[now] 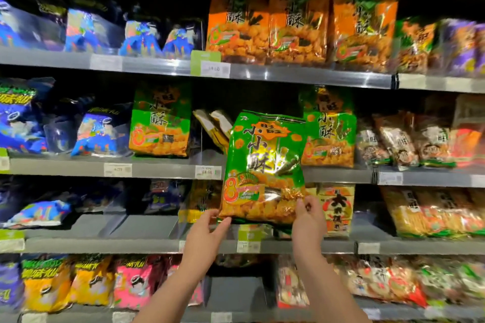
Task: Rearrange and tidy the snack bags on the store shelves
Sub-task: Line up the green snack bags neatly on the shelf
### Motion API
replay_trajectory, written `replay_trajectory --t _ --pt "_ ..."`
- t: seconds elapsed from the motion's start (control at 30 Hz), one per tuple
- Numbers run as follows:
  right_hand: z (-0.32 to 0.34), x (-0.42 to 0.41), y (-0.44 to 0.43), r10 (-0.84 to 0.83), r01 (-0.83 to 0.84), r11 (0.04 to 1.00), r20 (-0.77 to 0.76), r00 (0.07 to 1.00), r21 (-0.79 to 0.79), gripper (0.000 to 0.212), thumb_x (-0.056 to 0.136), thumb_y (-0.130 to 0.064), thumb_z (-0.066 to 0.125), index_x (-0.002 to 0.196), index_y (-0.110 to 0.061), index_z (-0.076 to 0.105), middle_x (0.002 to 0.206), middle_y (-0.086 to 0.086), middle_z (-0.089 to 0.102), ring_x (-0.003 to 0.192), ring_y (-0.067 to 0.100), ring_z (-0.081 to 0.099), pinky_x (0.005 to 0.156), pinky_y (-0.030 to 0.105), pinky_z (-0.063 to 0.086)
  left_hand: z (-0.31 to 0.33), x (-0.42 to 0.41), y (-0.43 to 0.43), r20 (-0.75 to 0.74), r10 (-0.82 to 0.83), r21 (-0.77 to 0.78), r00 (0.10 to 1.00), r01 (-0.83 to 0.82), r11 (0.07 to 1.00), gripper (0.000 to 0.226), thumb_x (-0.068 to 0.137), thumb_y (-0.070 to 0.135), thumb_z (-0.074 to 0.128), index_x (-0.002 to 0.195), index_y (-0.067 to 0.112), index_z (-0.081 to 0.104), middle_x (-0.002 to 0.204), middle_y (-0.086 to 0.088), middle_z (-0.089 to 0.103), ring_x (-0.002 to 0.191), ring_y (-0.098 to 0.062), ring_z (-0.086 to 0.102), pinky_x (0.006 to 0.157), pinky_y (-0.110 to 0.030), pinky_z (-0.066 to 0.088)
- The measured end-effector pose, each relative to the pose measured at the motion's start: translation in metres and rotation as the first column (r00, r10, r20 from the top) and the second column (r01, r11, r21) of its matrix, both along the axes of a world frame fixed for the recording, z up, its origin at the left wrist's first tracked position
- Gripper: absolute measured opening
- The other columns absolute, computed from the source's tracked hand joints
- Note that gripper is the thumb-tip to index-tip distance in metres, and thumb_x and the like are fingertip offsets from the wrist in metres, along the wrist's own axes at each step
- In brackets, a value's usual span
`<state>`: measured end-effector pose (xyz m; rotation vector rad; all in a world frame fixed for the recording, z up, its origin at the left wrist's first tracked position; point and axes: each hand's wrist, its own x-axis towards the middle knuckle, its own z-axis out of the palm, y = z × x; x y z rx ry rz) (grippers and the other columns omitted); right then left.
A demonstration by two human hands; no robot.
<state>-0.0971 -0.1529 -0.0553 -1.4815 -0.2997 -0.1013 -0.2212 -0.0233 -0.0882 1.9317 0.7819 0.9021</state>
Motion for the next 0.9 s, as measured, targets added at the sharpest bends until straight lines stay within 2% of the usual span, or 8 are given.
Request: replay_trajectory --t 0.1,0.2,0.3,0.4,0.5,0.6,0.8,0.9 --pt "0.021 0.025 0.012 -0.012 0.012 1.000 0.041 0.999 -0.014 0.024 0.097 -0.021 0.043 0.074 -0.027 0.047 0.076 -0.006 0.049 0.066 0.008 0.044 0.060 0.033 0.034 0.020 0.028 0.015 -0.016 -0.009 0.046 1.000 0.009 0.999 0.034 0.088 0.040 0.056 0.113 0.018 0.053 0.084 0.010 0.061 0.077 -0.007 0.057 0.059 -0.020 0.039" --pt "0.038 0.054 0.027 -0.036 0.035 0.999 0.048 0.998 0.024 0.020 0.097 -0.019 0.043 0.079 -0.026 0.048 0.076 -0.007 0.048 0.066 0.010 0.043 0.060 0.031 0.034 0.036 0.060 0.033 0.008 -0.033 0.082 0.999 0.032 0.996 0.033 0.088 0.041 0.055 0.110 0.017 0.054 0.076 0.010 0.059 0.071 -0.006 0.056 0.057 -0.022 0.039" --pt "0.054 0.087 0.043 -0.088 0.085 0.994 0.038 0.995 0.065 0.008 0.096 -0.016 0.045 0.090 -0.018 0.050 0.076 -0.006 0.048 0.066 0.011 0.042 0.057 0.025 0.032 0.050 0.091 0.055 0.020 -0.056 0.144 0.998 0.052 0.988 0.030 0.088 0.042 0.054 0.108 0.019 0.055 0.074 0.015 0.055 0.067 0.003 0.048 0.053 -0.012 0.032" --pt "0.062 0.113 0.058 -0.109 0.107 0.992 0.029 0.994 0.072 0.012 0.095 -0.015 0.046 0.084 -0.016 0.051 0.072 -0.002 0.047 0.062 0.009 0.040 0.055 0.026 0.029 0.058 0.117 0.074 0.029 -0.094 0.159 0.995 0.088 0.983 0.025 0.088 0.043 0.053 0.103 0.023 0.057 0.076 0.019 0.056 0.068 0.005 0.048 0.055 -0.010 0.032" --pt "0.064 0.128 0.072 -0.133 0.130 0.990 0.060 0.989 0.058 0.021 0.094 -0.014 0.047 0.074 -0.012 0.047 0.067 -0.002 0.042 0.058 0.012 0.037 0.054 0.029 0.027 0.063 0.134 0.092 0.000 -0.105 0.161 0.994 0.104 0.981 0.023 0.089 0.043 0.052 0.091 0.020 0.058 0.081 0.011 0.062 0.074 -0.006 0.056 0.060 -0.020 0.040" --pt "0.068 0.142 0.084 -0.156 0.150 0.986 0.084 0.984 0.076 0.021 0.095 -0.015 0.046 0.075 -0.010 0.049 0.068 -0.001 0.041 0.058 0.013 0.035 0.054 0.030 0.026 0.071 0.147 0.104 -0.031 -0.089 0.249 0.996 0.094 0.964 0.027 0.091 0.039 0.046 0.077 0.018 0.053 0.072 0.001 0.065 0.072 -0.018 0.061 0.066 -0.035 0.047" --pt "0.078 0.174 0.097 -0.145 0.130 0.986 0.151 0.978 0.107 0.019 0.095 -0.016 0.046 0.079 -0.007 0.051 0.065 -0.001 0.038 0.056 0.013 0.032 0.054 0.029 0.026 0.086 0.180 0.114 0.042 -0.079 0.410 0.996 0.055 0.910 0.017 0.096 0.027 0.038 0.093 0.017 0.051 0.079 -0.009 0.067 0.076 -0.029 0.064 0.067 -0.045 0.050" --pt "0.077 0.190 0.096 -0.142 0.120 0.984 0.176 0.974 0.132 0.020 0.094 -0.014 0.047 0.074 -0.010 0.049 0.063 -0.003 0.037 0.053 0.009 0.032 0.053 0.026 0.026 0.085 0.196 0.113 0.054 -0.048 0.409 0.997 0.022 0.912 0.014 0.096 0.027 0.039 0.089 0.019 0.048 0.079 -0.010 0.067 0.075 -0.030 0.064 0.067 -0.044 0.050"
